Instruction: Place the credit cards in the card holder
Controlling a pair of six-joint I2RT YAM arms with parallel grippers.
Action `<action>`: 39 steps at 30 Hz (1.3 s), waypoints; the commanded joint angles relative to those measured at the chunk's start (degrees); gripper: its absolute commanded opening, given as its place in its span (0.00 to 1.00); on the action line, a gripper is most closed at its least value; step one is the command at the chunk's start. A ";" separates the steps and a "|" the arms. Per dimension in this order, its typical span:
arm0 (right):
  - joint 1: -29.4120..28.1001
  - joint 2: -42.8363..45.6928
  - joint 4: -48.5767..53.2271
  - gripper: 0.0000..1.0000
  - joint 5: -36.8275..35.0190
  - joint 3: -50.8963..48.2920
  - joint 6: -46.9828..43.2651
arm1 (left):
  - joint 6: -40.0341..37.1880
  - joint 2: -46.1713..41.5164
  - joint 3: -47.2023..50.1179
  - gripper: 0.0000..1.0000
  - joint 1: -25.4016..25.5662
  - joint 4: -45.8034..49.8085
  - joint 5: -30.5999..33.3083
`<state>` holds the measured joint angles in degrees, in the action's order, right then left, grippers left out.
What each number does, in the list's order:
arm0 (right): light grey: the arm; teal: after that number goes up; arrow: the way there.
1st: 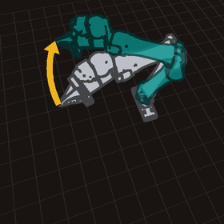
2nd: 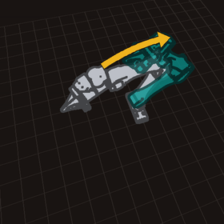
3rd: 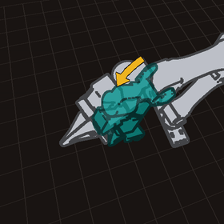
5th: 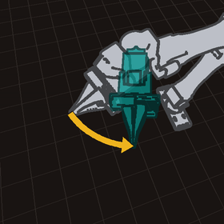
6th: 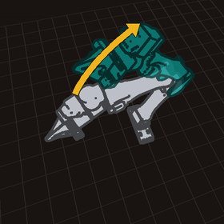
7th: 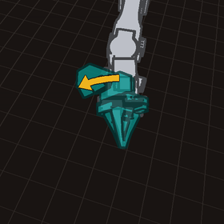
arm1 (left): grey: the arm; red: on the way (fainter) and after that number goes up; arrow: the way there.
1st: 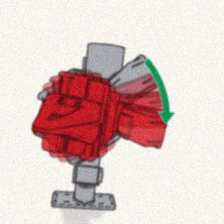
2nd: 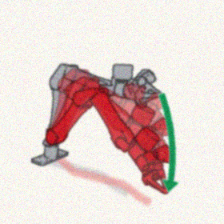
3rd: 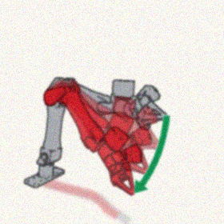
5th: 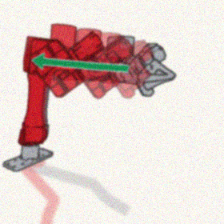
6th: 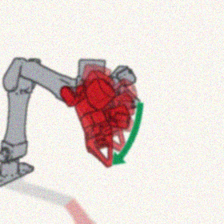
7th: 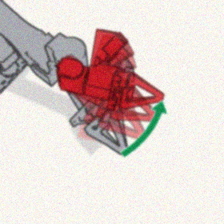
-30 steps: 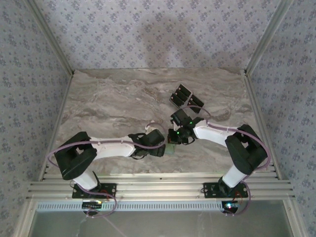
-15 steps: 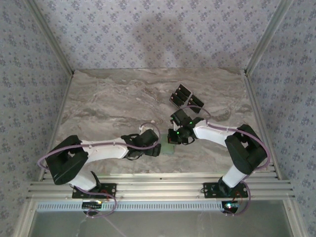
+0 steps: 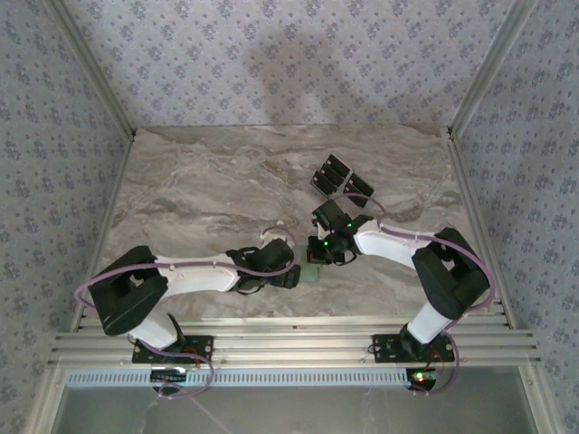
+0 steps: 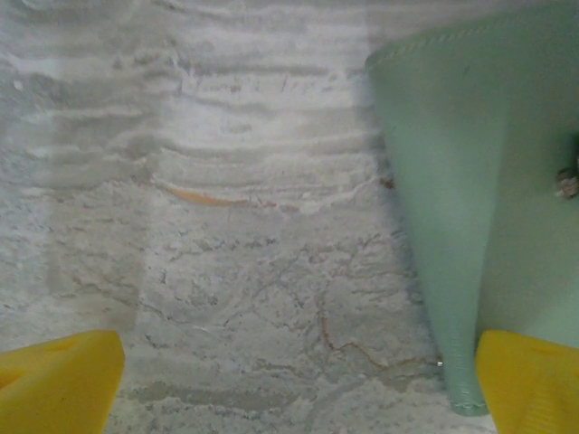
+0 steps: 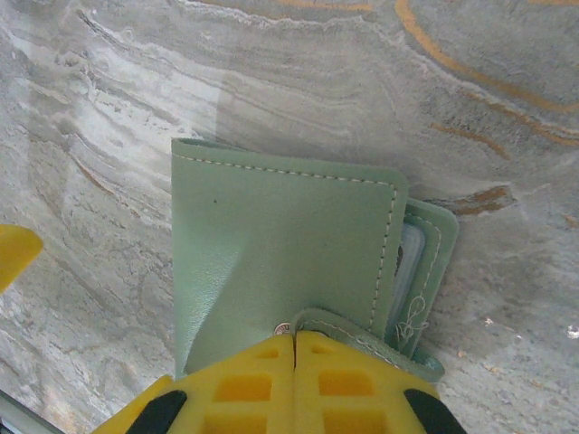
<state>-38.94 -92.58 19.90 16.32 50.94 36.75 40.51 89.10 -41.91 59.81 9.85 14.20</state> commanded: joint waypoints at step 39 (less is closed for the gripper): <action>-1.71 -3.99 1.48 0.00 -0.75 3.40 -2.04 | 0.57 3.11 0.07 1.00 1.36 -0.53 0.59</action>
<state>-40.49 -95.04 20.64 15.90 53.95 35.90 40.56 90.43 -42.59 60.77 10.04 16.16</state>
